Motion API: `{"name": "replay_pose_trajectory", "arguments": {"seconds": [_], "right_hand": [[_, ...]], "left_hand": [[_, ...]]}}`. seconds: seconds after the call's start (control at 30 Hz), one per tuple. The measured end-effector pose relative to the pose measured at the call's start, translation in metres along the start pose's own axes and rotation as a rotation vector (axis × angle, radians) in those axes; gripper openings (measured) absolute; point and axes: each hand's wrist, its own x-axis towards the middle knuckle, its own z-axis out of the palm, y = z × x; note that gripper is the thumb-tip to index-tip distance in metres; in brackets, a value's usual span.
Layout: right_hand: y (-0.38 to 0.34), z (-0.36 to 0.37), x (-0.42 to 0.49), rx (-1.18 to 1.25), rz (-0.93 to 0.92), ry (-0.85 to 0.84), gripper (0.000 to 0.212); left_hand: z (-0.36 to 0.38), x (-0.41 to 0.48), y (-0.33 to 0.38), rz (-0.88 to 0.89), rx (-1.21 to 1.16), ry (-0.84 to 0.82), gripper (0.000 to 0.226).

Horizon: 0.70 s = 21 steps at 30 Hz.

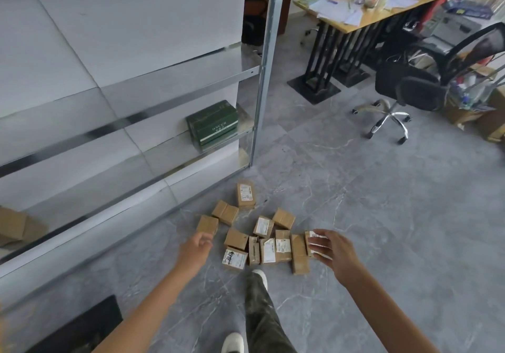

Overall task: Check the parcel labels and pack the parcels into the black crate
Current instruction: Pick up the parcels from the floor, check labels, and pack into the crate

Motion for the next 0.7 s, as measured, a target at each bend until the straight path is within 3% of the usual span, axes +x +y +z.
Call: {"name": "replay_pose_trajectory", "arguments": {"seconds": [0.23, 0.43, 0.7], "right_hand": [[-0.031, 0.030, 0.102, -0.230, 0.131, -0.003, 0.026], [-0.024, 0.056, 0.163, -0.508, 0.282, -0.110, 0.020], [0.018, 0.079, 0.238, -0.612, 0.432, -0.088, 0.023]], "left_hand": [[0.029, 0.076, 0.021, -0.031, 0.132, -0.038, 0.018], [0.049, 0.096, -0.014, -0.013, 0.449, -0.256, 0.017], [0.075, 0.165, -0.065, -0.111, 0.478, -0.386, 0.019]]}}
